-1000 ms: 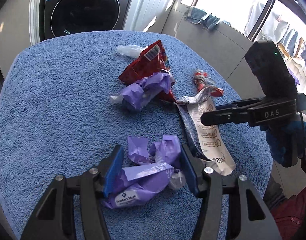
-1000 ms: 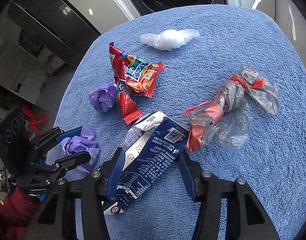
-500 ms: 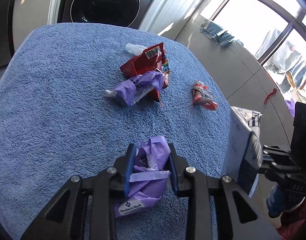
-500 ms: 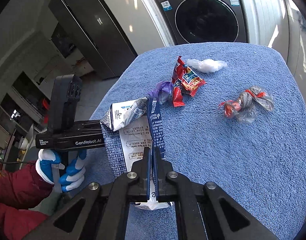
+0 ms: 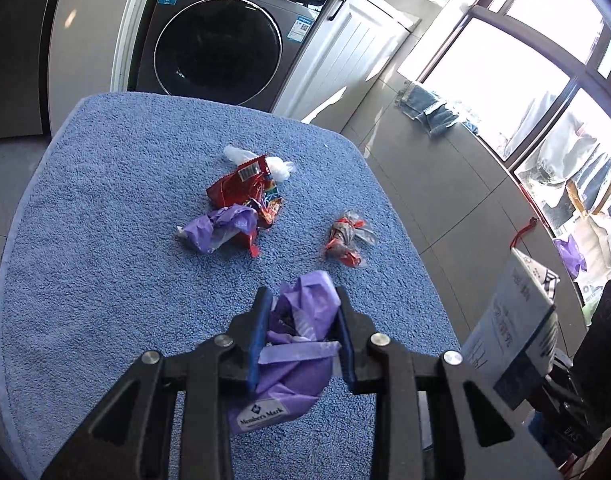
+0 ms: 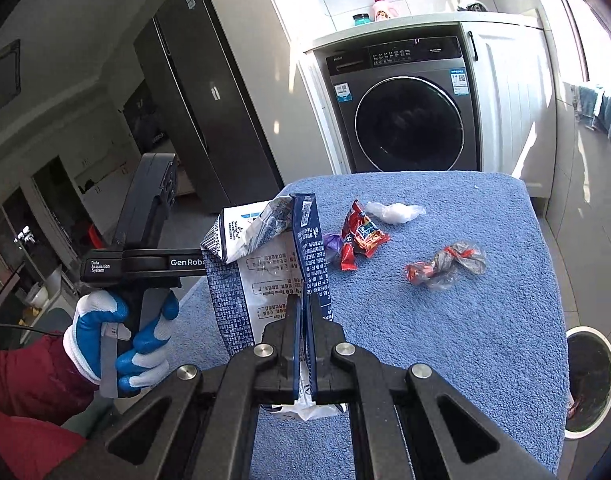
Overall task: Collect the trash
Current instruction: 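Carry the purple bag and milk carton over the bin and open both tools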
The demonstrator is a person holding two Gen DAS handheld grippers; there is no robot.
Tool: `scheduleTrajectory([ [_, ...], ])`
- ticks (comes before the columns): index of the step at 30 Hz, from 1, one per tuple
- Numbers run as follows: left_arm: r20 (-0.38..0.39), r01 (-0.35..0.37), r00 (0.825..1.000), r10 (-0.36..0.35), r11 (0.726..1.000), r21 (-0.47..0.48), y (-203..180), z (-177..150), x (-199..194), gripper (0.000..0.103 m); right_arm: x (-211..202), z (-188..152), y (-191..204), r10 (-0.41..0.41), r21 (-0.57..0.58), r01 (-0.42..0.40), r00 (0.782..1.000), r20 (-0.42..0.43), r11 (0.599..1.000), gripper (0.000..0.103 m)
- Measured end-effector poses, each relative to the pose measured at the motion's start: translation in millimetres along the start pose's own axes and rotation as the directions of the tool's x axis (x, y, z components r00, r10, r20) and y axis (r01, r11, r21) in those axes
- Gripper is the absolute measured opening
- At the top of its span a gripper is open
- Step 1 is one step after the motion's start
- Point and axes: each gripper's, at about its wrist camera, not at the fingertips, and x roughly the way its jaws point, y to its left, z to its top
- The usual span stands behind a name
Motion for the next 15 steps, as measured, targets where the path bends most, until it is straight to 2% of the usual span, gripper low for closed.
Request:
scheduleTrajectory([
  [9, 0.014, 0.046, 0.999, -0.047, 0.996, 0.071, -56, 17, 2, 0.028, -36, 10, -33, -0.051, 0.04, 0.047, 0.993, 0.11, 0.998, 0.003],
  [15, -0.006, 0.092, 0.996, -0.092, 0.989, 0.116, -94, 31, 20, 0.028, -56, 13, -76, -0.096, 0.134, 0.075, 0.982, 0.16, 0.988, 0.003],
])
